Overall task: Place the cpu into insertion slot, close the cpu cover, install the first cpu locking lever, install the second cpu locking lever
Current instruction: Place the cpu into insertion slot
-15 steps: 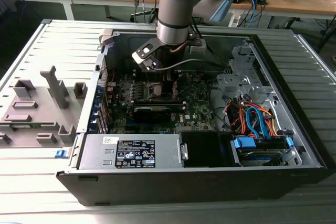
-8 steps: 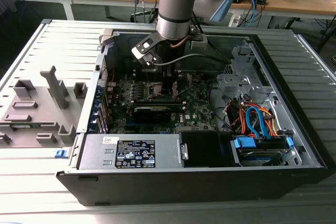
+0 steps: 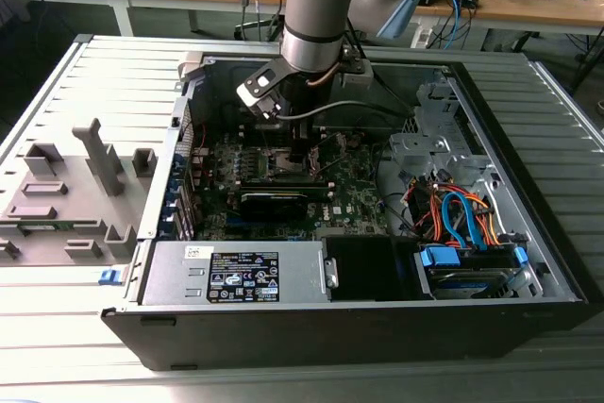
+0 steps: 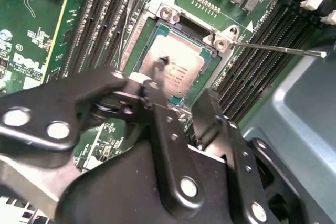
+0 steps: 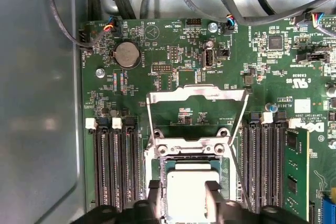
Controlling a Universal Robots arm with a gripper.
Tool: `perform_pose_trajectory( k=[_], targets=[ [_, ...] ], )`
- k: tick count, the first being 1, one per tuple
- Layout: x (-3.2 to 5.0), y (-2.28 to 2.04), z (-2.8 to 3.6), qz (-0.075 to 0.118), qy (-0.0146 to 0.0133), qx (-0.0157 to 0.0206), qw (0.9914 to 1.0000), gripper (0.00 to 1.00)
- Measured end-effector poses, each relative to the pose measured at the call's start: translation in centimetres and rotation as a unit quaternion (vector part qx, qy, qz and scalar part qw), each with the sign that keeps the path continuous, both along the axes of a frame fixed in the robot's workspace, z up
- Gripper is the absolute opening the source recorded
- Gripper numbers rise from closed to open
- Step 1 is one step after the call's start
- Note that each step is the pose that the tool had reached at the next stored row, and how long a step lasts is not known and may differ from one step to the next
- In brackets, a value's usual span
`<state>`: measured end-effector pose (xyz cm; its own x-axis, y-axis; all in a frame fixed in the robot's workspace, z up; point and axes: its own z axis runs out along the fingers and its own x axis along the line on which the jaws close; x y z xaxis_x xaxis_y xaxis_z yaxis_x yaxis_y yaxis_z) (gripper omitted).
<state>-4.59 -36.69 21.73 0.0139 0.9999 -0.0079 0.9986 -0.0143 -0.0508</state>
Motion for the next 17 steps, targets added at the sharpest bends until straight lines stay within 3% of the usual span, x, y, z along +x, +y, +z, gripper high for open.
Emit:
perform_pose_trajectory(
  k=[2, 4, 5, 8, 9, 10, 11, 17],
  targets=[
    [0.0, -0.03, 0.0, 0.008, 0.0, -0.0013, 0.99997, 0.35],
    [0.01, -0.03, 0.0, 0.027, -0.0001, -0.0015, 0.99963, 0.23],
    [0.0, -0.03, 0.0, 0.036, -0.0001, -0.0015, 0.99936, 0.23],
    [0.0, -0.02, -0.02, 0.068, -0.0001, -0.0019, 0.9977, 0.11],
    [0.0, -0.02, -0.04, 0.078, -0.0001, -0.0022, 0.99694, 0.11],
    [0.0, -0.03, -0.06, 0.095, -0.0001, -0.0024, 0.99546, 0.11],
    [0.0, -0.03, -0.07, 0.102, 0.0, -0.0024, 0.99481, 0.11],
    [-0.01, -0.11, -0.64, 0.104, -0.0001, -0.0025, 0.99455, 0.11]
  ],
)
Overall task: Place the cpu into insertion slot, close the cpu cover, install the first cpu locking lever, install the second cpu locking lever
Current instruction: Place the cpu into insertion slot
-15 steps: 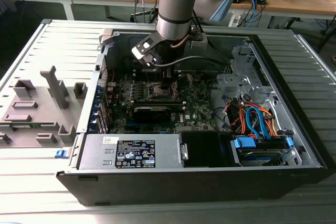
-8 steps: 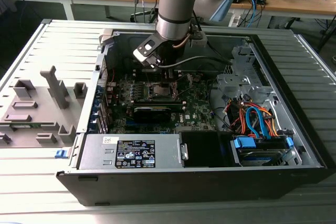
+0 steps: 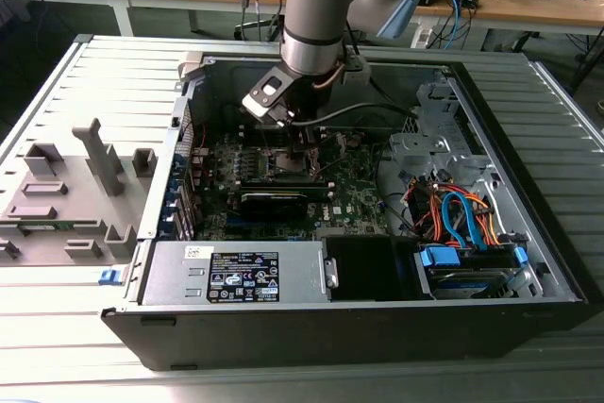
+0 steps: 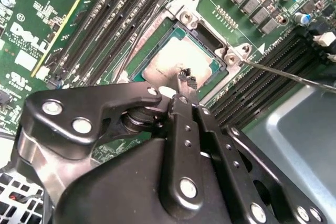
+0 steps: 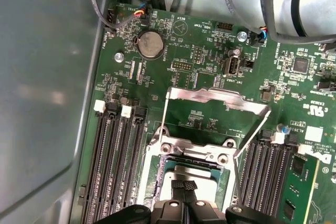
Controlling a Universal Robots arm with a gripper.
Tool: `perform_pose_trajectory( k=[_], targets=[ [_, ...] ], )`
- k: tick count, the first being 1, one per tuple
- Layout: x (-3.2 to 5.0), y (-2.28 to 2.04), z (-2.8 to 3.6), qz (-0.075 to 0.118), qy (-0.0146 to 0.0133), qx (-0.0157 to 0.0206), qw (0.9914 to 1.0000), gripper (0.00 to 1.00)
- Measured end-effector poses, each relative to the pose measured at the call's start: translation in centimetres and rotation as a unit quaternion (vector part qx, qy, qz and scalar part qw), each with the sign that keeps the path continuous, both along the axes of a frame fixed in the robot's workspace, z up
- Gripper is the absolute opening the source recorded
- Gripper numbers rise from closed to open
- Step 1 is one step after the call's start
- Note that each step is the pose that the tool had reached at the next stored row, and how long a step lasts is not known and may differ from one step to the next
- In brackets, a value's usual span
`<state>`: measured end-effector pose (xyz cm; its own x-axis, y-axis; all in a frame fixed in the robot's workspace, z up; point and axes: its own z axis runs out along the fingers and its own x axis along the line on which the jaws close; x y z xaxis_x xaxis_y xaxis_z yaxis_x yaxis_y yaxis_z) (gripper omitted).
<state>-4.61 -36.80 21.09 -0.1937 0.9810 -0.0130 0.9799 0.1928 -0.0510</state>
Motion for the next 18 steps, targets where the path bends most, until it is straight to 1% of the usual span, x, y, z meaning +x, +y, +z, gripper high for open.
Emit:
perform_pose_trajectory(
  k=[5, 8, 9, 10, 12, 13, 15, 16, 18],
  targets=[
    [-0.01, -0.13, -0.62, 0.0, 0.0006, -0.0007, 1.0, 0.11],
    [0.0, -0.13, -0.68, 0.0, 0.0003, -0.0002, 1.0, 0.11],
    [0.0, -0.13, -0.57, 0.0, 0.0001, 0.0001, 1.0, 0.11],
    [0.02, -0.09, -0.39, 0.0, -0.0006, 0.0014, 1.0, 0.11],
    [0.0, -0.13, 0.6, 0.0, 0.0002, 0.0, 1.0, 0.11],
    [0.0, -0.13, 1.32, 0.0, 0.0001, 0.0002, 1.0, 0.11],
    [0.0, -0.13, 2.2, 0.0, 0.0001, 0.0001, 1.0, 0.11],
    [0.0, -0.13, 3.05, 0.0, 0.0002, -0.0001, 1.0, 0.11],
    [0.0, -0.14, 3.58, 0.0, 0.0002, 0.0, 1.0, 0.11]
  ],
)
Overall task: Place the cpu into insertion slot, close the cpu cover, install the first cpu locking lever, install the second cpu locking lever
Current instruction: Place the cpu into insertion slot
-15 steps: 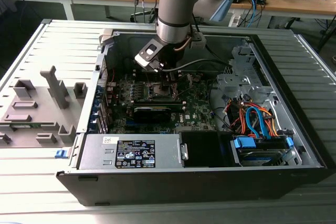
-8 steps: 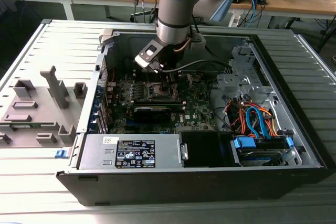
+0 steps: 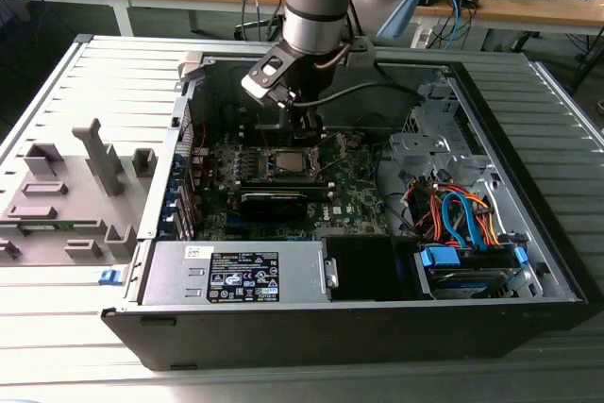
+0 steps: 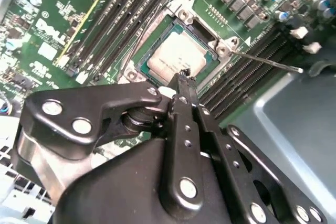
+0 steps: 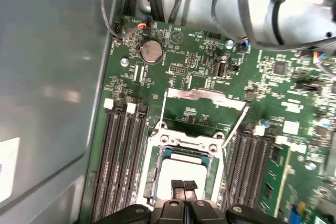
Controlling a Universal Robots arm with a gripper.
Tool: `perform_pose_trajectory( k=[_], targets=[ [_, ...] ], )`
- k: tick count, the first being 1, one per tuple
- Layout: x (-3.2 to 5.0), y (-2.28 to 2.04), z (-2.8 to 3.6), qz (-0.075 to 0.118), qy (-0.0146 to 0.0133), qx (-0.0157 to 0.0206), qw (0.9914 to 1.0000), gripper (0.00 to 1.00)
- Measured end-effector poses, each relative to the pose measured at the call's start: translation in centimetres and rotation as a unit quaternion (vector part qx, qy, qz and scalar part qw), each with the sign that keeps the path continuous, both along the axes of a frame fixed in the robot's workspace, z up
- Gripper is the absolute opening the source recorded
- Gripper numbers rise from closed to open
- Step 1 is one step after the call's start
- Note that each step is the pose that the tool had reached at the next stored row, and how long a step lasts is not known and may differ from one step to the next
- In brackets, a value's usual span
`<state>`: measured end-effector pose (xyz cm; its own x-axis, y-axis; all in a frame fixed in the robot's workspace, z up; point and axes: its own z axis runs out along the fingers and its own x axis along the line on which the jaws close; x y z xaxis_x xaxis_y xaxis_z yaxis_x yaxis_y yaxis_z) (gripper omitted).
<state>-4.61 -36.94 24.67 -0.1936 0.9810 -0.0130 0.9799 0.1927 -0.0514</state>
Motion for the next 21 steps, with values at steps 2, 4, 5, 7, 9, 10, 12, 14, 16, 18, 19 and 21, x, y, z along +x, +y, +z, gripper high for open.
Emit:
perform_pose_trajectory(
  k=[2, 4, 5, 7, 9, 10, 12, 14, 16, 18, 19, 21],
  targets=[
    [0.0, -0.02, 0.26, 0.0, 0.0, 0.0, 1.0, 0.11],
    [0.02, -0.03, 1.11, -0.001, 0.0, -0.0014, 1.0, 0.11],
    [0.03, -0.03, 1.14, -0.007, -0.0001, -0.0029, 0.99997, 0.11],
    [0.03, -0.04, 1.14, -0.018, 0.0, -0.0053, 0.99983, 0.11],
    [0.03, -0.03, 1.15, -0.032, 0.0001, -0.0073, 0.99946, 0.11],
    [0.03, -0.03, 1.13, -0.047, 0.0001, -0.0094, 0.99883, 0.11],
    [0.03, -0.03, 1.08, -0.061, 0.0002, -0.0108, 0.99808, 0.11],
    [0.03, -0.04, 1.07, -0.069, 0.0001, -0.0136, 0.99754, 0.11],
    [0.03, -0.04, 1.07, -0.069, 0.0001, -0.0139, 0.99753, 0.11],
    [0.03, -0.03, 1.06, -0.069, -0.0001, -0.0143, 0.99753, 0.11],
    [0.02, -0.02, 1.04, -0.069, -0.0034, -0.0155, 0.99749, 0.11],
    [0.02, -0.04, 1.04, -0.069, -0.0147, -0.0185, 0.99733, 0.11]
  ],
)
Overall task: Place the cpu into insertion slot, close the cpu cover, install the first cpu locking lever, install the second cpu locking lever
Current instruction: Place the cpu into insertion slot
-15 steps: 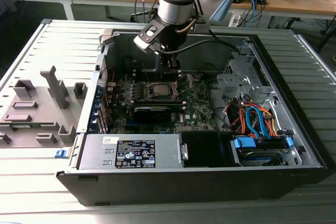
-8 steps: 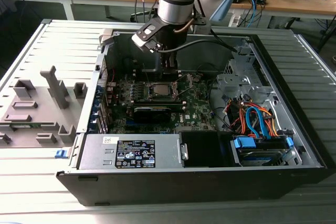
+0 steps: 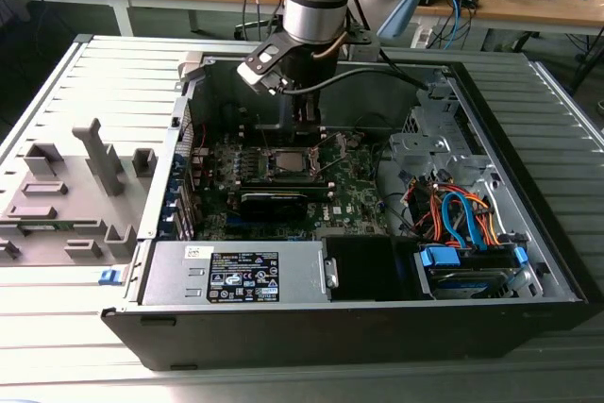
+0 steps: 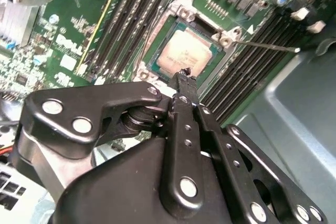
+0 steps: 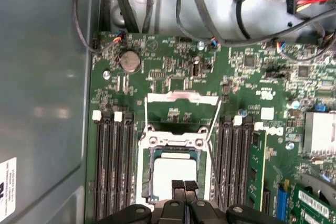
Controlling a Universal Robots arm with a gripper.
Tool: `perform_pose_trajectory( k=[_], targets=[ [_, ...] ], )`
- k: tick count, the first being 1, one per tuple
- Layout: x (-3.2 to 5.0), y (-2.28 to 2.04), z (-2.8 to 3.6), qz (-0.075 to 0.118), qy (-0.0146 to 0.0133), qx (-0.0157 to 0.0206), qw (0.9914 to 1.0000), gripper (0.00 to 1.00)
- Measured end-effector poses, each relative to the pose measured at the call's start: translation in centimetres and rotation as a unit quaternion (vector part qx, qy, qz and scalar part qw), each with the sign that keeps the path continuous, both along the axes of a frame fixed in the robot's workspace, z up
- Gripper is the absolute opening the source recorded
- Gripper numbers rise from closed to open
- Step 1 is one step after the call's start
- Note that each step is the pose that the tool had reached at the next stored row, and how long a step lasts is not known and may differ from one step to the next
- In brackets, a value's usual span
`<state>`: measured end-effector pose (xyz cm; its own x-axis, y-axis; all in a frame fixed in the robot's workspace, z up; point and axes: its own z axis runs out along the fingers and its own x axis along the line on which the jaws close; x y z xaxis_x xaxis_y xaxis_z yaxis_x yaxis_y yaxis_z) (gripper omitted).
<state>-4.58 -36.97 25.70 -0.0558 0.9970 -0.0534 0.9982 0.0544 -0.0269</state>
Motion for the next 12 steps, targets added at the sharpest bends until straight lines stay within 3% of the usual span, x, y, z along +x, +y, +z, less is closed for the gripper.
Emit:
perform_pose_trajectory(
  k=[1, 12],
  targets=[
    [0.01, 0.0, -0.01, 0.0, -0.0018, -0.0001, 1.0, 0.11],
    [0.0, -0.01, -0.01, 0.0, -0.0044, -0.0002, 0.99999, 0.11]
  ],
)
